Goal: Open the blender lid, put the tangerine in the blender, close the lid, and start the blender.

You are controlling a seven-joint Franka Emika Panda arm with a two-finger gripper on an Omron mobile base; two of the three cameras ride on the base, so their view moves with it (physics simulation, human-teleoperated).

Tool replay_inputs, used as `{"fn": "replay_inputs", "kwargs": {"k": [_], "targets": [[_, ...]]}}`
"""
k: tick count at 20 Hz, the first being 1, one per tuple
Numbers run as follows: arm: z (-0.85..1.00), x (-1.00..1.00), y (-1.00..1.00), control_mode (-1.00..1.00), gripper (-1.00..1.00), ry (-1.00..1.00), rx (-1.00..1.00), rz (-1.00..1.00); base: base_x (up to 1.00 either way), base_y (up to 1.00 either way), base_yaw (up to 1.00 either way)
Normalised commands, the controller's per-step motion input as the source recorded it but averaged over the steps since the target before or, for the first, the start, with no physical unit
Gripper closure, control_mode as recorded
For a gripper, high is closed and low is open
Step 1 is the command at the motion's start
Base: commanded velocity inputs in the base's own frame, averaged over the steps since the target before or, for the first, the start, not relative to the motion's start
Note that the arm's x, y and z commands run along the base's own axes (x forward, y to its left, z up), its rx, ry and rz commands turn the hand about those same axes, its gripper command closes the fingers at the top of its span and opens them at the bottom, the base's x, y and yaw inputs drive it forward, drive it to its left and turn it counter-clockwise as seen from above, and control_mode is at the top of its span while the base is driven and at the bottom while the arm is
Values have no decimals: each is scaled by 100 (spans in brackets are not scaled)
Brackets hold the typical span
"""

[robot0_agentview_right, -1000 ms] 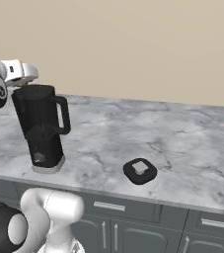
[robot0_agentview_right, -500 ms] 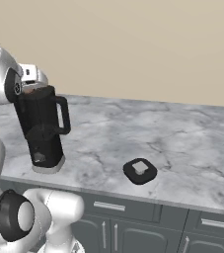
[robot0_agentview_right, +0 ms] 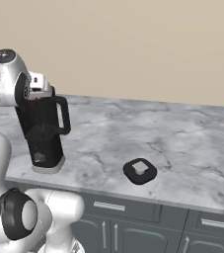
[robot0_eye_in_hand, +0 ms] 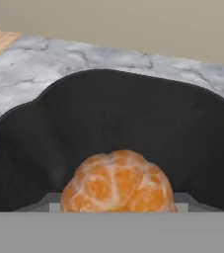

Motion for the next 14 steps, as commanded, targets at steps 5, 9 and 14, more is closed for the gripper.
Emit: {"fn": "replay_inputs", "kwargs": {"k": [5,9,14], "targets": [[-54,0,3,-100,-100,10,0,0,0,0,0],[-7,0,-1,-100,-100,0,0,0,0,0,0],[13,0,-7,-100,-100,0,0,0,0,0,0]]}}
